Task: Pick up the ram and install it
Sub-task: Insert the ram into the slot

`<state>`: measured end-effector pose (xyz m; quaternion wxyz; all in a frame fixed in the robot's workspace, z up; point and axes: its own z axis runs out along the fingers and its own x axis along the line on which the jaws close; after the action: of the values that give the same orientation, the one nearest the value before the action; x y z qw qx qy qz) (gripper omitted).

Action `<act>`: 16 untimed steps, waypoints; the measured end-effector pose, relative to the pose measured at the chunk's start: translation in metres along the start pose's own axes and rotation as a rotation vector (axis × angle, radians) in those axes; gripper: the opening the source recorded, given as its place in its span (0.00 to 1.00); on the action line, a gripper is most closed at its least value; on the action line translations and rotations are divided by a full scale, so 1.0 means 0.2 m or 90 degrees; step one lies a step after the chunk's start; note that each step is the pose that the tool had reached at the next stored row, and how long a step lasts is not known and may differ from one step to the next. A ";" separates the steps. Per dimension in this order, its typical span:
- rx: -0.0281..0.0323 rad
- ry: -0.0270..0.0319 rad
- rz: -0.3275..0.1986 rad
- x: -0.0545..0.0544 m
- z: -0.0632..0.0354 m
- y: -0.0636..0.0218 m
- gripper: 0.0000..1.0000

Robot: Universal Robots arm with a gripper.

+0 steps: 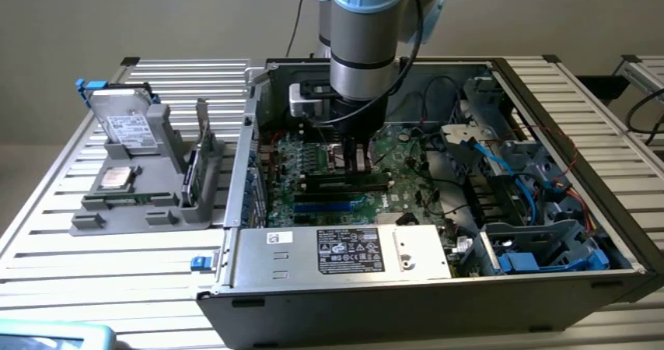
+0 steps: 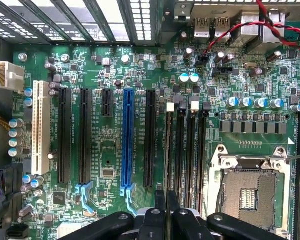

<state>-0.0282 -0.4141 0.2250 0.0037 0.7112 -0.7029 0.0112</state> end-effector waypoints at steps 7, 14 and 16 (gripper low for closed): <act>-0.0016 0.0006 0.000 0.00 -0.052 0.000 0.13; -0.0037 0.0001 0.005 0.00 -0.081 -0.001 0.13; -0.0042 0.0002 0.013 0.00 -0.082 -0.001 0.13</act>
<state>-0.0282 -0.4141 0.2414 0.0060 0.7040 -0.7101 0.0090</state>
